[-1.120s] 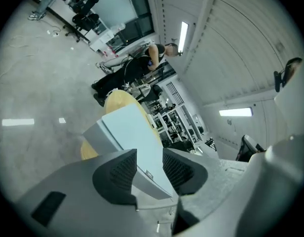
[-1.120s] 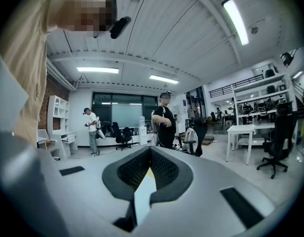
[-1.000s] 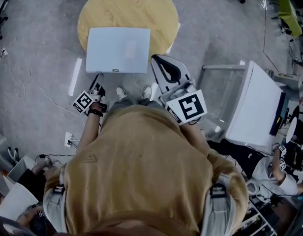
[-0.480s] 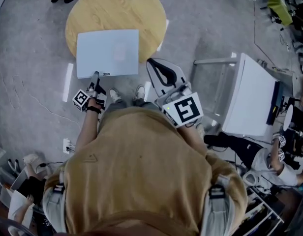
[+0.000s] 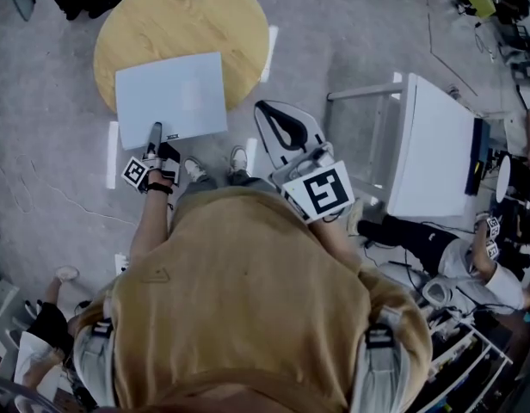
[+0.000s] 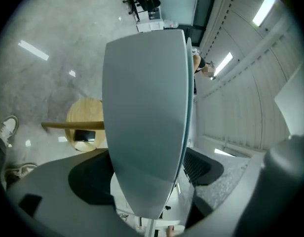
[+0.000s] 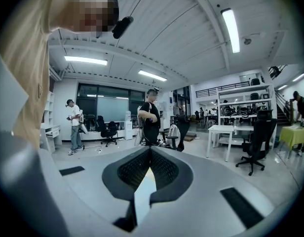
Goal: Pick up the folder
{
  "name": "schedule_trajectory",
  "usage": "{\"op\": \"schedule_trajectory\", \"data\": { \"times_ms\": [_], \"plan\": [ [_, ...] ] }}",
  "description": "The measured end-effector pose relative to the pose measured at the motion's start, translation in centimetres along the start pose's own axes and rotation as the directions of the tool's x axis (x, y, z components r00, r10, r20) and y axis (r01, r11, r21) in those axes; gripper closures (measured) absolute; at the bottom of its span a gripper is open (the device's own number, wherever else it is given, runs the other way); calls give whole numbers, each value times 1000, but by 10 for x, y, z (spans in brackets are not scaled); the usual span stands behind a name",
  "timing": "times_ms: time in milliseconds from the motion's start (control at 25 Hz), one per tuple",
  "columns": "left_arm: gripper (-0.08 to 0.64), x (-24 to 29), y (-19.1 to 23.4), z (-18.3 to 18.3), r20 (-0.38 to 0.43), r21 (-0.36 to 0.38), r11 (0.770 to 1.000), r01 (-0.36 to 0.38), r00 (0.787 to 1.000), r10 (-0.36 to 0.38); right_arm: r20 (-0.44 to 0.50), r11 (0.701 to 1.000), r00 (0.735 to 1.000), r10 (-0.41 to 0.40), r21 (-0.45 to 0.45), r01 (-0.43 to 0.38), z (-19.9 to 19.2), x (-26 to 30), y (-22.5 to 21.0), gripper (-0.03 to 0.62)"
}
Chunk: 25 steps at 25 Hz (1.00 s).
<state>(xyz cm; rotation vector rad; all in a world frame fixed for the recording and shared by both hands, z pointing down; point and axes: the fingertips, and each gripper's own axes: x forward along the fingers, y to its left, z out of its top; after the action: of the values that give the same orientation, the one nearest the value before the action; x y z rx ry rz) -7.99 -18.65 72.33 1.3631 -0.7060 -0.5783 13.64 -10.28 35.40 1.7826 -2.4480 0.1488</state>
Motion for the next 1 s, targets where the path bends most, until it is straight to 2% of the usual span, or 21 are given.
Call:
{"op": "schedule_trajectory", "data": {
  "times_ms": [80,280,400,600,1000],
  "plan": [
    [133,3,-3,0,11,1,1000,14,1000,-14,-2,1000,1000,-12,1,12,0,-5,-3,592],
    [138,6,5,11,25,20,1000,-17,1000,16,-9,1000,1000,-28,4,29,-4,-6,-6,592],
    [192,4,8,12,17,32,999,-39,999,39,-10,1000,1000,-28,9,28,-5,-2,-4,592],
    [216,-2,4,7,2,52,998,-34,999,34,-2,1000,1000,-16,10,16,-2,-3,-4,592],
    [241,-30,-4,-3,2,41,999,-11,1000,11,8,999,999,34,14,-34,0,2,5,592]
  ]
}}
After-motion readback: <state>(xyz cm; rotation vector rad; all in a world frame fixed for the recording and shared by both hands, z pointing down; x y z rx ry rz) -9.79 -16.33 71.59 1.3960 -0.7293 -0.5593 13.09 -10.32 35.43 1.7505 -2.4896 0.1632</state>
